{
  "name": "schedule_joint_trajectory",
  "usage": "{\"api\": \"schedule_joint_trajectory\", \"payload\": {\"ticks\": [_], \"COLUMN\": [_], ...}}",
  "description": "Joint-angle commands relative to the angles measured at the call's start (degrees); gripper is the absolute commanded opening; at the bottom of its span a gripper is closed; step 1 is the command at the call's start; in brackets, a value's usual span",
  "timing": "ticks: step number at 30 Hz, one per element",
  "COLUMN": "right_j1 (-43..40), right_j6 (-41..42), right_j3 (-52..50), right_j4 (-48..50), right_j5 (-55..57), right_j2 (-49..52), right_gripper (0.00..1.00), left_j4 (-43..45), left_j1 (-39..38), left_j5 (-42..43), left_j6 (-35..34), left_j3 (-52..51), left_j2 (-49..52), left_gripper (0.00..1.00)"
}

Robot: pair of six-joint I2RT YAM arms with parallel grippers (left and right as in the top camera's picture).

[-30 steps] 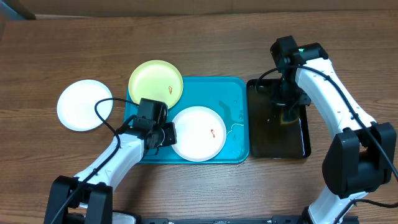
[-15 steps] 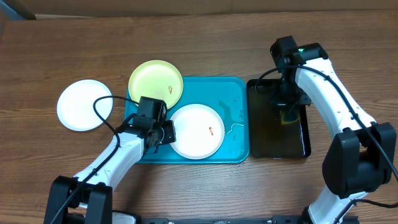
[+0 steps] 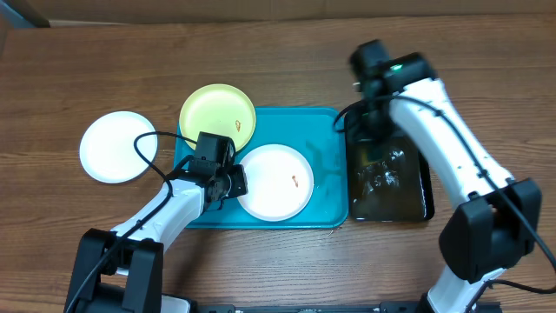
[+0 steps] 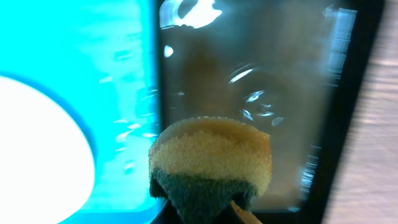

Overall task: Clean dirty plates on tray and stack at the side
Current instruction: 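Lift the sponge and carry it left over the held white plate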

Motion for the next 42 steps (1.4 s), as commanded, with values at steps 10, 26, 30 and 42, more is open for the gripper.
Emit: {"api": "schedule_joint_trajectory", "payload": {"ticks": [10,26,30,42], "right_j1": [20.33,24.76,24.76,24.46], "right_j6": [2.14,4.52,4.7,4.66], "right_j3": [1.01,0.98,0.98,0.87], "right_j4": [7.41,12.04,13.05,13.6], "right_j5": [5.88,13.51,13.53,14.62], "right_j2": [1.99,12.94,13.38,16.59], "right_gripper": [0.04,0.04,0.04,0.07], "left_j4": [-0.22,-0.22,-0.22,-0.26], "left_j1": [-0.42,-0.42,-0.42,-0.39], "left_j5": [0.59,2.1,2.1,2.1], "left_j6": [0.28,0.31,0.31,0.31], "left_j3": [0.66,0.66,0.66,0.66], "left_j2": [1.09,1.09,1.09,1.09], "left_gripper": [0.04,0.07,0.08,0.08]}}
